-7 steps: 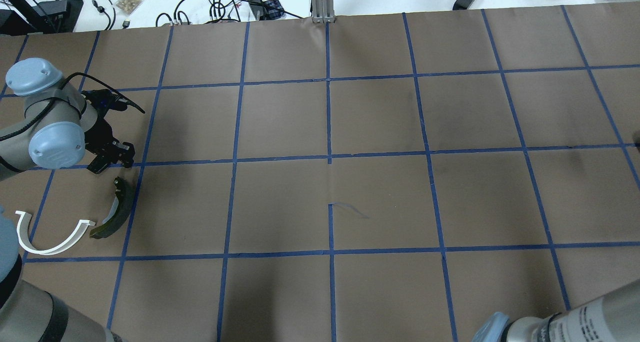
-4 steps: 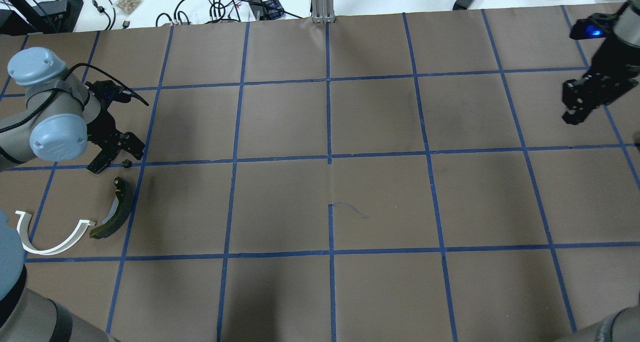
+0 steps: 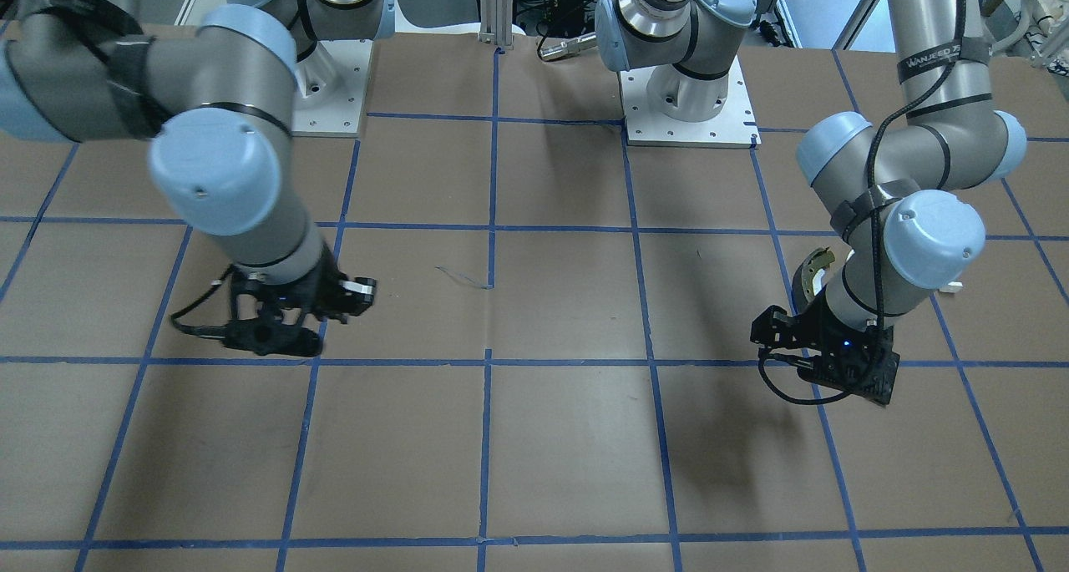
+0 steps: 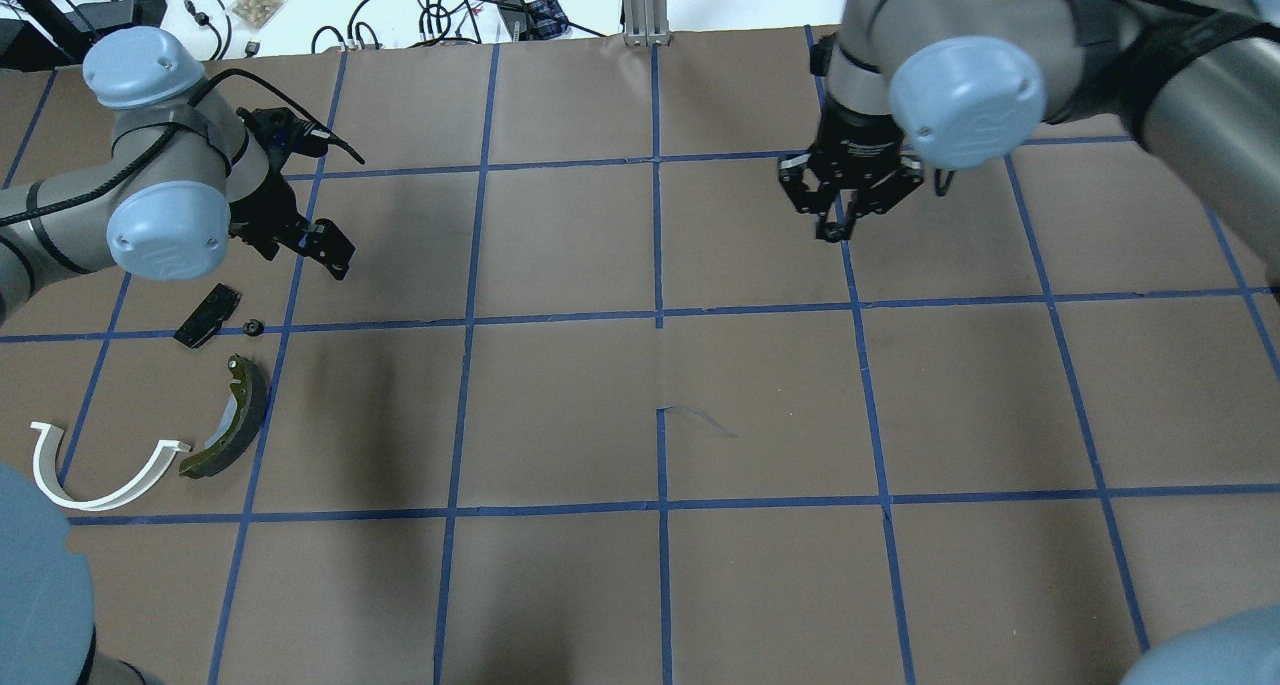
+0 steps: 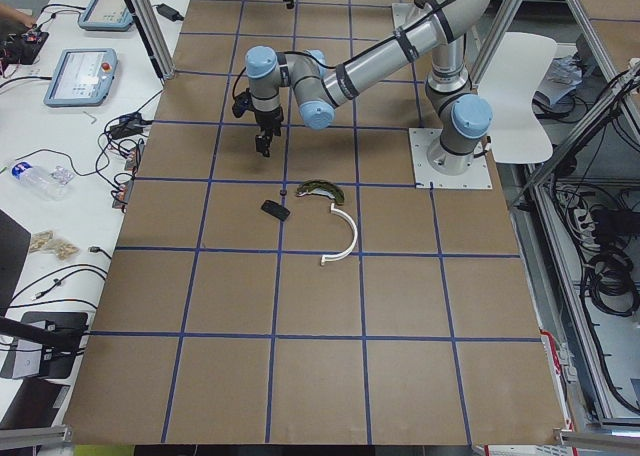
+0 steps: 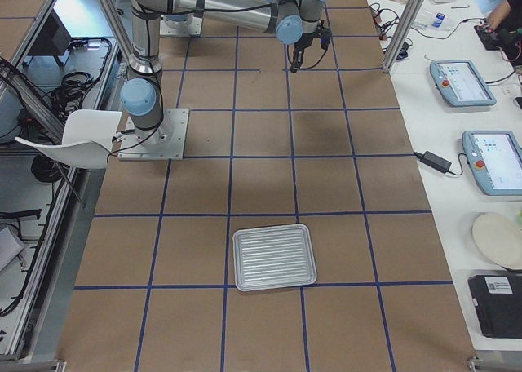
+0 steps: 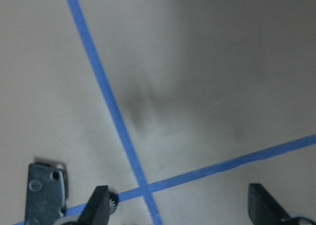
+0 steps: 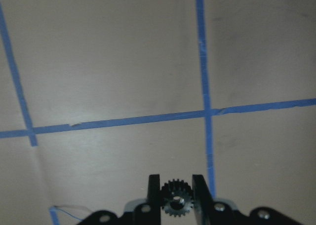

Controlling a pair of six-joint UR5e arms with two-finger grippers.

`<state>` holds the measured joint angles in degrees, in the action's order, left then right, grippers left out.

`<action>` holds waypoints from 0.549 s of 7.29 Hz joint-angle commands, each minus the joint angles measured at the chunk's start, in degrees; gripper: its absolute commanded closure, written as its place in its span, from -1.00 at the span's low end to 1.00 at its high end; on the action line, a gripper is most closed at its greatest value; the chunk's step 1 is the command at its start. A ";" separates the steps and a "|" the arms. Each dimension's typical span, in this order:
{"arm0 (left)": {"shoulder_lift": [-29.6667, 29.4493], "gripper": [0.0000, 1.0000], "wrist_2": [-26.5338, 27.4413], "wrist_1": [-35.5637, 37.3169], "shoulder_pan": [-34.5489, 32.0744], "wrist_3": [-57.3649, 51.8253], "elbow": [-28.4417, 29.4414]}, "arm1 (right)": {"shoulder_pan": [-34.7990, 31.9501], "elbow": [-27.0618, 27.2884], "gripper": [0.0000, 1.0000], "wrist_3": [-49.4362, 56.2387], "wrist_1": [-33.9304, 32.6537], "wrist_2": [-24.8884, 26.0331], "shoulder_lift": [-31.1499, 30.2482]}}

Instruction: Place bearing gear from tray to pile

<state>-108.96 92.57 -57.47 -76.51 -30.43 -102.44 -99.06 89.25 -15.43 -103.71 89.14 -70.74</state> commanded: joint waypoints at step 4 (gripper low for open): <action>1.39 -1.00 -3.10 -0.36 -10.49 17.16 -0.65 | -13.88 0.14 -0.86 -13.40 -19.33 0.24 10.97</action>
<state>-107.47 89.56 -57.92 -84.82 -15.76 -102.75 -112.43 89.42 -28.91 -121.33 89.41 -60.74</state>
